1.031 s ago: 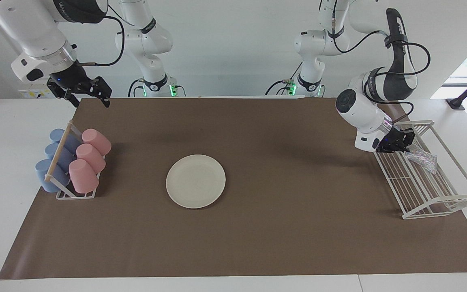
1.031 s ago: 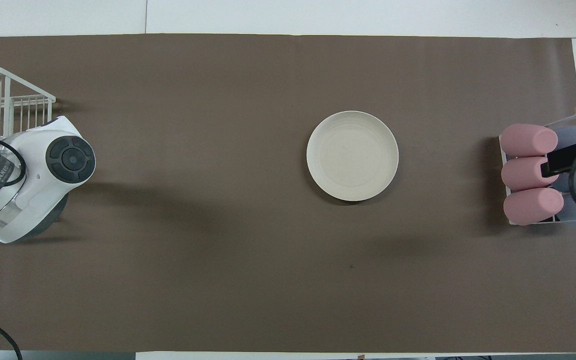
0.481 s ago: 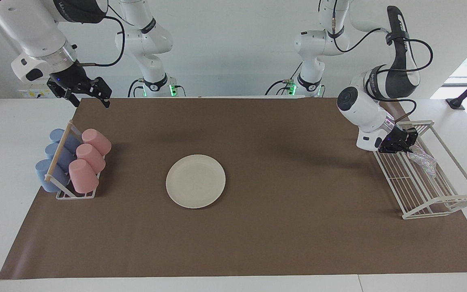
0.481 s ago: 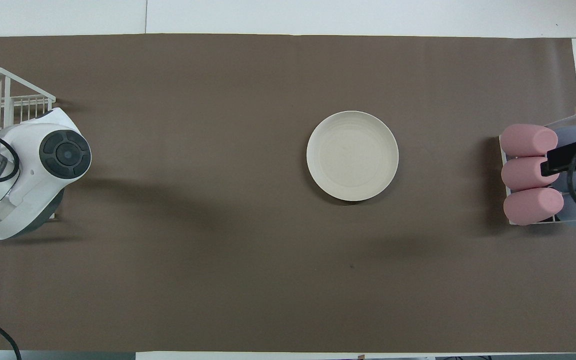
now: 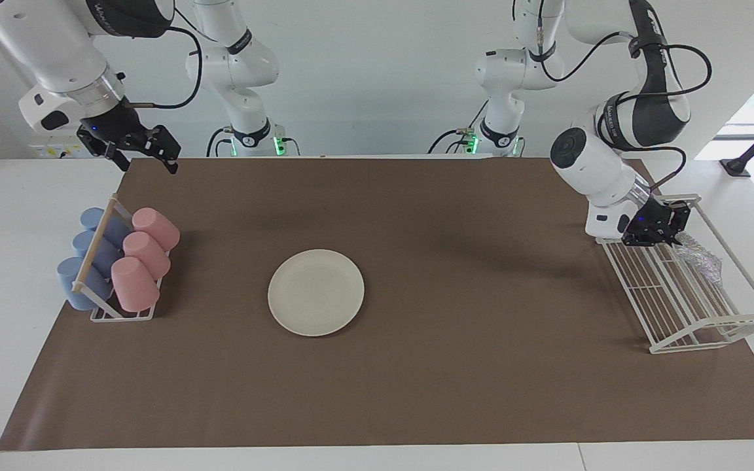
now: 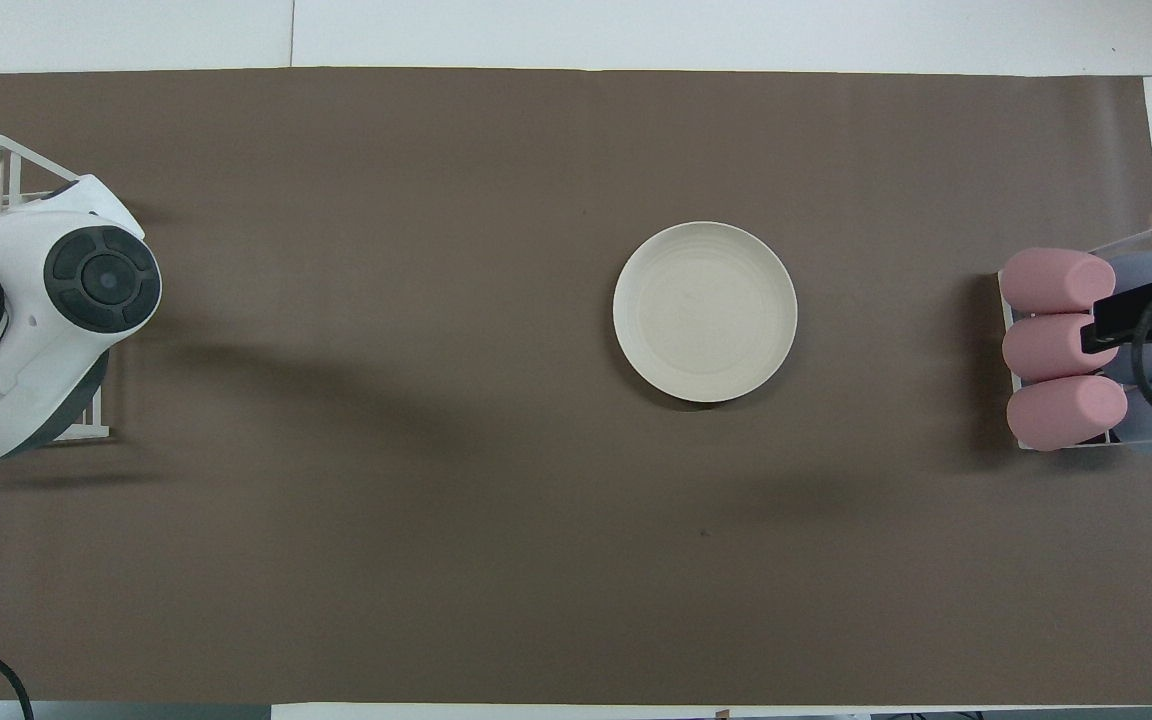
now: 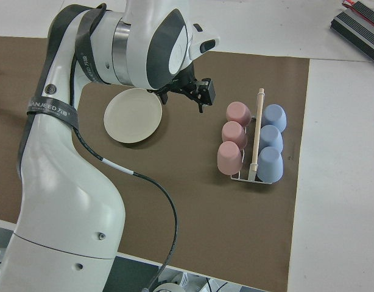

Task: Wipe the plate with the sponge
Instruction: 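Reach the left gripper into the white basket and grasp the translucent wiper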

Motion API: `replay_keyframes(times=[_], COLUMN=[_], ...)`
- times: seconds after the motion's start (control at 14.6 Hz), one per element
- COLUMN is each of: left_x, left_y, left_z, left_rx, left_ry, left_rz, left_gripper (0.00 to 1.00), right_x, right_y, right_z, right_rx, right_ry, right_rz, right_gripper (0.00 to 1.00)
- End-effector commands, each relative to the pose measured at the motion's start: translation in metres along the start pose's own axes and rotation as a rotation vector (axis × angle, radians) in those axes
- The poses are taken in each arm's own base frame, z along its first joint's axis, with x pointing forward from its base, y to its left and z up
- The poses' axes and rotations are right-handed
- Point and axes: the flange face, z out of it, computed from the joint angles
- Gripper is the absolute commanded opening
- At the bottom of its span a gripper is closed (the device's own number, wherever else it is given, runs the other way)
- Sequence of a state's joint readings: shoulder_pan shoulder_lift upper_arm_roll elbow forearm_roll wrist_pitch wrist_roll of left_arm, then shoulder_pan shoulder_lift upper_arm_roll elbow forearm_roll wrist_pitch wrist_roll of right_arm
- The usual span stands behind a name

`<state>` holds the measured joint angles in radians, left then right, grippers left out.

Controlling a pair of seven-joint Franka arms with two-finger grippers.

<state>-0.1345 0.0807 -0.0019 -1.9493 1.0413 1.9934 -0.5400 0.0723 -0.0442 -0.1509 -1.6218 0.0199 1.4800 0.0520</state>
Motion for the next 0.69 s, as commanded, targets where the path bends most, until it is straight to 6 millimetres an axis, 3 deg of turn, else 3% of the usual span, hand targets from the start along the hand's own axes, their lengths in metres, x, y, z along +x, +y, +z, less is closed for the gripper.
replay_keyframes(times=[0.0,0.27,0.62], left_x=[0.019,0.032,0.033], left_y=[-0.026,-0.059,-0.068], left_z=[-0.035,-0.077,-0.120], left_rx=[-0.071,-0.284,-0.539], left_ry=[-0.038,-0.111,-0.232], left_rz=[-0.023,-0.149,-0.239], left_gripper=[0.00,0.00,0.00], right_x=[-0.001,-0.001,-0.009], right_y=[-0.001,-0.003,-0.008], right_z=[-0.003,-0.003,0.003], right_rx=[0.003,0.003,0.021], right_ry=[-0.011,-0.006,-0.060], right_rz=[0.028,0.175,0.442], right_gripper=[1.00,1.00,1.00])
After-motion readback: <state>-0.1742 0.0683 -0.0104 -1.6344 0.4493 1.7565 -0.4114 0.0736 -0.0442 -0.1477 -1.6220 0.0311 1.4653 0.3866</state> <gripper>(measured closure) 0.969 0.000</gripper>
